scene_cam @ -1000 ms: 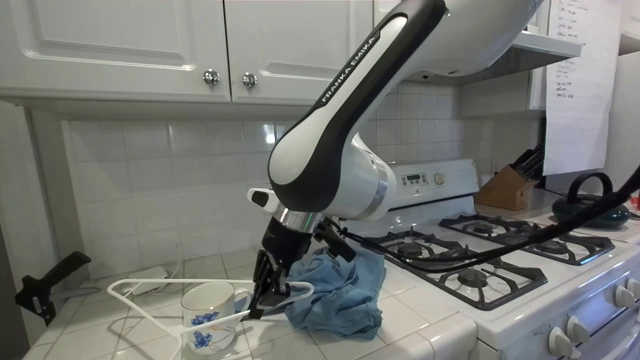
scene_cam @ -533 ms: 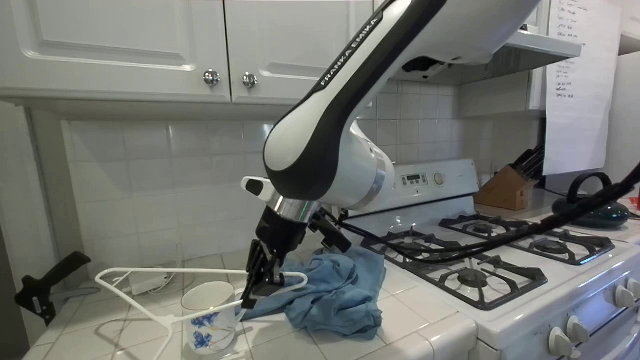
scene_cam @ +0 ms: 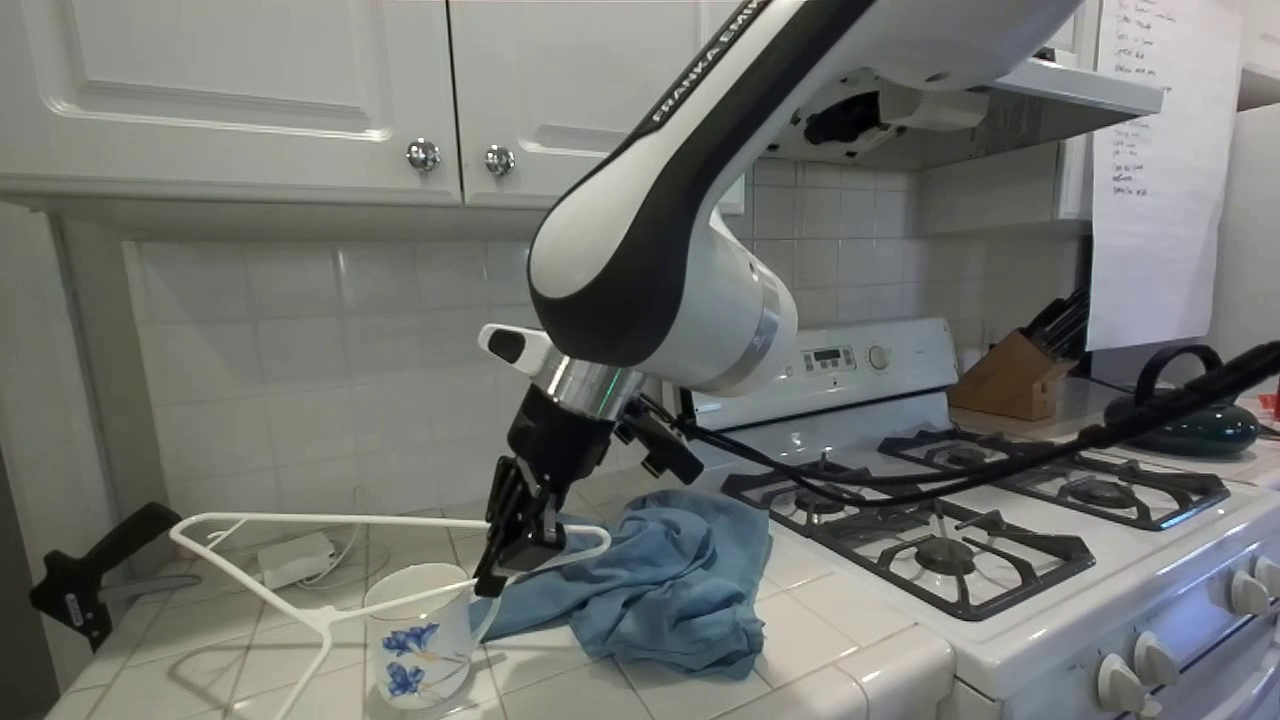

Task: Put the clothing hanger on the job of the cupboard

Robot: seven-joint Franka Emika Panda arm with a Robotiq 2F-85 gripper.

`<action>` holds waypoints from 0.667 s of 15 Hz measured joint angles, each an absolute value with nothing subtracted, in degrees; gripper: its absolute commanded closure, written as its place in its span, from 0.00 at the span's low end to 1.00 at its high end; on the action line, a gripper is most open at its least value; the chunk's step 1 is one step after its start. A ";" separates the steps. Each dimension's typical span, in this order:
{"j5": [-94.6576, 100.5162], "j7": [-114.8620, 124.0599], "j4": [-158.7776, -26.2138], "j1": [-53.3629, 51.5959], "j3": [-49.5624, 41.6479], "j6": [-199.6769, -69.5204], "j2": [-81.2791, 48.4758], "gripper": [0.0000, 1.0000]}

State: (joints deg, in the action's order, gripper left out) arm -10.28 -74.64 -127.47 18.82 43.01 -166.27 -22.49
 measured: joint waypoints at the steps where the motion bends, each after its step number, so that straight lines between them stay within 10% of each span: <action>1: -10.76 -74.64 -127.62 20.05 44.42 -165.64 -22.05 0.96; 10: -25.02 -76.06 -128.81 37.89 63.00 -153.14 -16.10 0.96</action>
